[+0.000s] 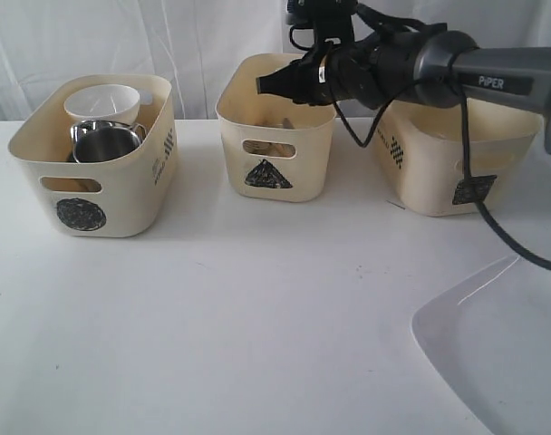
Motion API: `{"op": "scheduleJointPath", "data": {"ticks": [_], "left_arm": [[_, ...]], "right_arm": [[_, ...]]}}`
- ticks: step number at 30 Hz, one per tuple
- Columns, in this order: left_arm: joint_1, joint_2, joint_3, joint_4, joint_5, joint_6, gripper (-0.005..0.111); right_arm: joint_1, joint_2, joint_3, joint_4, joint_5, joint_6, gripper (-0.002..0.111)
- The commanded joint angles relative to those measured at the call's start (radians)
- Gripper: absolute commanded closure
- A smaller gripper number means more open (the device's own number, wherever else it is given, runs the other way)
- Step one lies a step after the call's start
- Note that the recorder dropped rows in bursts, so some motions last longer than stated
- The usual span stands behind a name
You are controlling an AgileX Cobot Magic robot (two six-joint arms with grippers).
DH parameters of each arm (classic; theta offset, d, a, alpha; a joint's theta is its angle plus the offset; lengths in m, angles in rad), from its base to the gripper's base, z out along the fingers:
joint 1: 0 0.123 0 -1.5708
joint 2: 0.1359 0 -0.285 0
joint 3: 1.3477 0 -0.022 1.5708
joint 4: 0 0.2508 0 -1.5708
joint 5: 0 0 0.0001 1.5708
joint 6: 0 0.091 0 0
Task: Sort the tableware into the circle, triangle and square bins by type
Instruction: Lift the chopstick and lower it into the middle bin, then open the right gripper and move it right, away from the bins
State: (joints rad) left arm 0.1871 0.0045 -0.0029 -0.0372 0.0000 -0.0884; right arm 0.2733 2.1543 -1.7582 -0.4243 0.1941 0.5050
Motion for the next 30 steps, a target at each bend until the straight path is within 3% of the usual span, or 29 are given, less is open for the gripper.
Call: {"op": "scheduleJointPath", "data": {"ticks": [1,19,30], "left_arm": [[0.003,-0.005,0.003,-0.005,0.000,-0.001,0.060],[0.003,-0.005,0.003,-0.005,0.000,-0.001,0.060],[0.003,-0.005,0.003,-0.005,0.000,-0.001,0.060]], "right_arm": [[-0.002,-0.126,0.124,-0.002,-0.002,-0.006,0.080],[-0.002,-0.757,0.996,0.015,-0.504,-0.004,0.080],[-0.002,-1.162,1.337,0.032,-0.569,-0.004,0.080]]}}
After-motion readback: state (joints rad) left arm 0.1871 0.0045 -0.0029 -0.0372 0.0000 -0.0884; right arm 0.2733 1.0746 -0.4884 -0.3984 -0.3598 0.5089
